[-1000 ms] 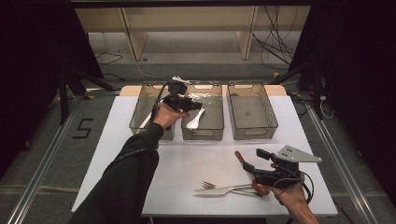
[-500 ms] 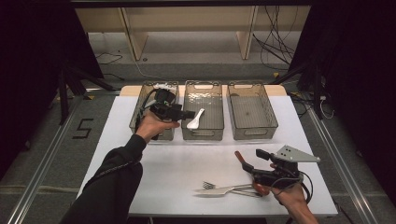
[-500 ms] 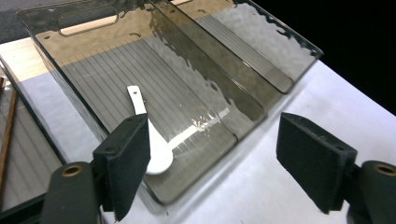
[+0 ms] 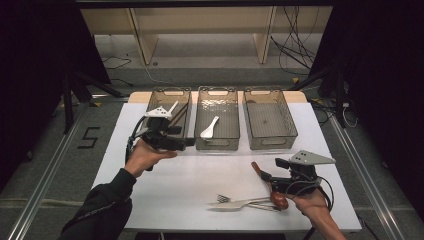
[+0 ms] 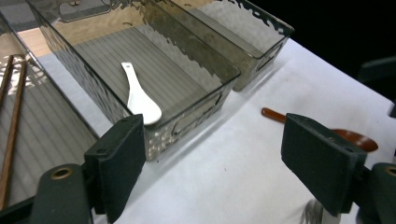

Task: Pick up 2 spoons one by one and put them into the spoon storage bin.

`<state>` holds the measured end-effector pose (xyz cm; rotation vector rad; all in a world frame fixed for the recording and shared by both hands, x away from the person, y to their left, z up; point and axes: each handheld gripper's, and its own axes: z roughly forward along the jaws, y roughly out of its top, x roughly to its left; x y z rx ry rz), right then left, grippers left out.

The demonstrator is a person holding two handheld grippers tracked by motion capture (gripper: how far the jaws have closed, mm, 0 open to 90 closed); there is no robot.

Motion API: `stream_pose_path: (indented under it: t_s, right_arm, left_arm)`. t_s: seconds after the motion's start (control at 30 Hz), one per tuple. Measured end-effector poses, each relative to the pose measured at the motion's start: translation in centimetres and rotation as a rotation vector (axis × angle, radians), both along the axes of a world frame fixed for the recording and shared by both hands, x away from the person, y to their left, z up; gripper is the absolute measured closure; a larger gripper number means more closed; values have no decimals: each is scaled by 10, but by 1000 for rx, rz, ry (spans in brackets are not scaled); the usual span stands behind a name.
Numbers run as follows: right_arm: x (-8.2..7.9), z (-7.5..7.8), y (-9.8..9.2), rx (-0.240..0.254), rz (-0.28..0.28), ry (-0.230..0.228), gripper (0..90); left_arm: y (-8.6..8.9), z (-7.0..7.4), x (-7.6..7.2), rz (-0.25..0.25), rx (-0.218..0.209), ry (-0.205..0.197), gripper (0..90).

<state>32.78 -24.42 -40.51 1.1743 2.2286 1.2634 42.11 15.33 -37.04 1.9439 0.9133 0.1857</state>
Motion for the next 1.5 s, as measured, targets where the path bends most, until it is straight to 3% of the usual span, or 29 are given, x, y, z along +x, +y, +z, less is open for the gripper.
stream_pose_path:
  t_s: [0.13,0.3,0.5,0.67,0.97,1.5]
  right_arm:
    - [9,-3,2,-45,-5,36,296]
    - [22,-7,4,-121,-5,101,312]
    - [33,-17,3,-167,-2,179,340]
    - [37,-21,3,-185,2,226,354]
    - [38,-29,7,-234,21,286,391]
    - [43,-37,11,-276,24,355,448]
  left_arm:
    - [7,-8,-17,22,-28,-20,213]
    - [12,-21,-36,29,-25,-29,213]
    - [26,-23,-51,61,-37,-59,206]
    - [35,-28,-56,65,-51,-48,193]
    - [48,-40,-69,66,-22,-28,189]
    - [52,-44,-78,64,-24,-55,170]
